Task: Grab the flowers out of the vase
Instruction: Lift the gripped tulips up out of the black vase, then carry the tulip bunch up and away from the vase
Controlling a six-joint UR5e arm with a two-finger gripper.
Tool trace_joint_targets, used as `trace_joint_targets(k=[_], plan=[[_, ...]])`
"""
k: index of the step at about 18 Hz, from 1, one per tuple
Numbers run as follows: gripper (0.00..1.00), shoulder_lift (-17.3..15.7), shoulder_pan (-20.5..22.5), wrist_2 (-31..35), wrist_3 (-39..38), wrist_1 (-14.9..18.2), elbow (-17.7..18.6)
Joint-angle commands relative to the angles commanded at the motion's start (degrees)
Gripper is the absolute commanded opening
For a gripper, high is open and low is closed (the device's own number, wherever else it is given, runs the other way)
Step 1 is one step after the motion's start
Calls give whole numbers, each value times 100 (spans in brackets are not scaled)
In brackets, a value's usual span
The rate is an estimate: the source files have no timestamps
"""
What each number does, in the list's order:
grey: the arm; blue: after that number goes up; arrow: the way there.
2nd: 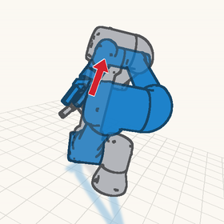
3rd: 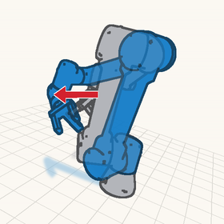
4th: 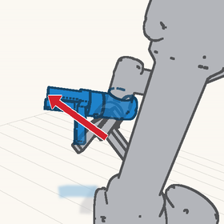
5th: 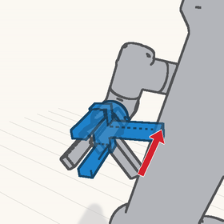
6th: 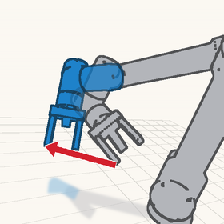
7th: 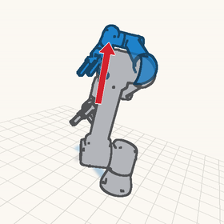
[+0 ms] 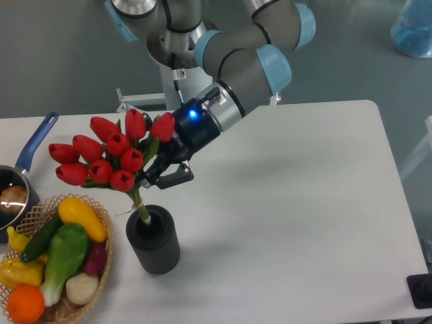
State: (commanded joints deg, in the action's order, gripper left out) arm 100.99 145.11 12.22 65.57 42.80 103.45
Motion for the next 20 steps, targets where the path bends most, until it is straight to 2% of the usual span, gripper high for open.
trace_joint_targets(k=[4,20], plan=[[47,-53,-9,-88,-246,0,-132],[45,-273,228,-334,-563,9,-246]])
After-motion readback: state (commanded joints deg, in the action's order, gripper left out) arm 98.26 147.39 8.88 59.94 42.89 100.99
